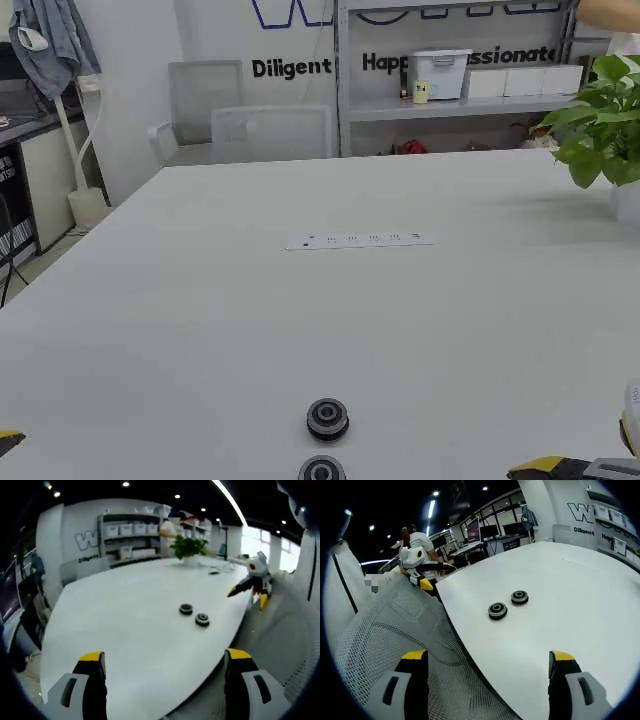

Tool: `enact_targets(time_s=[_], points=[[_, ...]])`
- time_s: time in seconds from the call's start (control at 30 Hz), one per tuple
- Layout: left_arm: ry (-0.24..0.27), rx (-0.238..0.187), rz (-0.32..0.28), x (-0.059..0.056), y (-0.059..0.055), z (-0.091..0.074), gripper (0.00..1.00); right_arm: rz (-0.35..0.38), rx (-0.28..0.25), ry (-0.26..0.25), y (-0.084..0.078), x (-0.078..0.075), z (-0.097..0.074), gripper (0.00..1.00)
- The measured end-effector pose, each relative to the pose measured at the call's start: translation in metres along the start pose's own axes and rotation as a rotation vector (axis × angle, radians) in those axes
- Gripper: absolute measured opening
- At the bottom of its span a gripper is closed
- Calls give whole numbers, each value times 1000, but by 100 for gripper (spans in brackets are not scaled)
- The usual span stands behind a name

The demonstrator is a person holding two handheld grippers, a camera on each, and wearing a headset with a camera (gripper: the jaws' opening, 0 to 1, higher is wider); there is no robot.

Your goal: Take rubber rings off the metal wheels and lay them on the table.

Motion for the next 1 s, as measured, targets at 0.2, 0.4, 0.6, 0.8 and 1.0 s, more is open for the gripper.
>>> enact_targets(time_s=[0.2,0.4,0.6,0.8,1.0], points=[[-7,1,-1,0,0,1,100,-1,-4,4,1,1,0,95],[-20,8,4,-2,-1,2,100,11,-8,-3,0,0,-1,94],[-23,5,-3,-2,-1,1,100,11,-6,-7,0,0,-1,94],[-22,6,-8,-2,-2,0,100,13,-4,-6,-1,1,0,93],[-22,12,-5,-2,-3,0,100,21,-19,-17,-1,2,-2,93]])
Point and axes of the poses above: the centre of the closed fingertips' face, and the gripper's own axes: z roughly forward along the fingers, x roughly to its left, y roughly out of its top, the point moved 5 cm from there along -z, roughly backward along the fingers, and after that the axes turned 10 degrees about x, right-handed, at the moved point
